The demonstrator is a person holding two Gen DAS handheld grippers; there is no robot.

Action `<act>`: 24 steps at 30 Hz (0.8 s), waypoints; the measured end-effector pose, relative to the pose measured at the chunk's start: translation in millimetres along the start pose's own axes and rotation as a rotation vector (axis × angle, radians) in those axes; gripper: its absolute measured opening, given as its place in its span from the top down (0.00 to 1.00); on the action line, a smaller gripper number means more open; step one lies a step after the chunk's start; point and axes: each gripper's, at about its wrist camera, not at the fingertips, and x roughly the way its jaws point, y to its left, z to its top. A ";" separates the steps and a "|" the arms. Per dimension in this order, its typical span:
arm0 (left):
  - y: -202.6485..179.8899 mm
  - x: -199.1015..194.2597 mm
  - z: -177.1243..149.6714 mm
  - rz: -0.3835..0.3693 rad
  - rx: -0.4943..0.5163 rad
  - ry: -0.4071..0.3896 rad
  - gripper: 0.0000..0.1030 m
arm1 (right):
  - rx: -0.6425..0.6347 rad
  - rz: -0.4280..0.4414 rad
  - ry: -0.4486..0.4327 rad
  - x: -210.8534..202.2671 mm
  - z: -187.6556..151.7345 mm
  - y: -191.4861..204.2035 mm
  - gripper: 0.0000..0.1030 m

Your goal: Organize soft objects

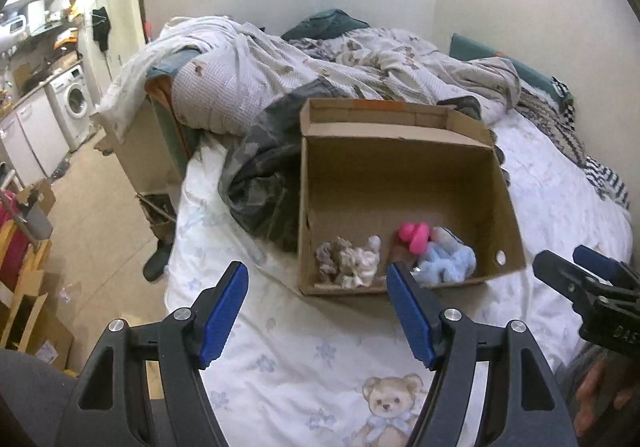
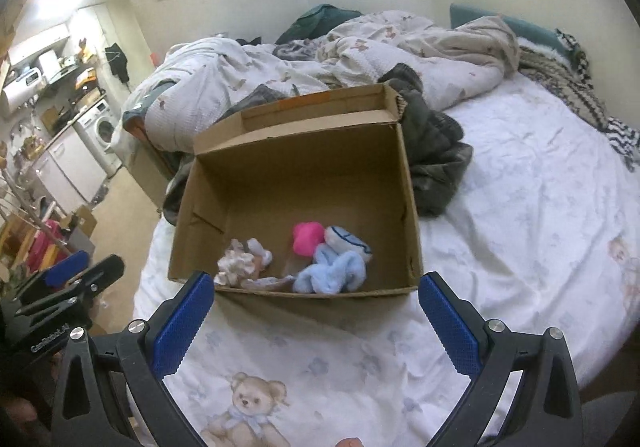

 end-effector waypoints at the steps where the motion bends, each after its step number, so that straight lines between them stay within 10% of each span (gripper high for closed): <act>1: -0.2 -0.4 -1.3 -0.006 0.000 0.002 0.33 | -0.009 -0.007 -0.004 -1.6 -1.4 1.6 0.00; 5: 1.2 -3.3 -6.1 0.007 -0.013 -0.011 0.31 | -0.028 -0.024 -0.029 -6.9 -2.5 5.4 0.00; 11: 6.8 1.6 -6.3 0.045 -0.032 -0.031 0.01 | -0.048 -0.052 -0.026 3.0 -7.4 10.2 0.00; 24: 9.2 8.3 -4.8 0.017 -0.041 -0.007 0.00 | -0.036 -0.056 -0.028 8.1 -6.2 11.3 0.00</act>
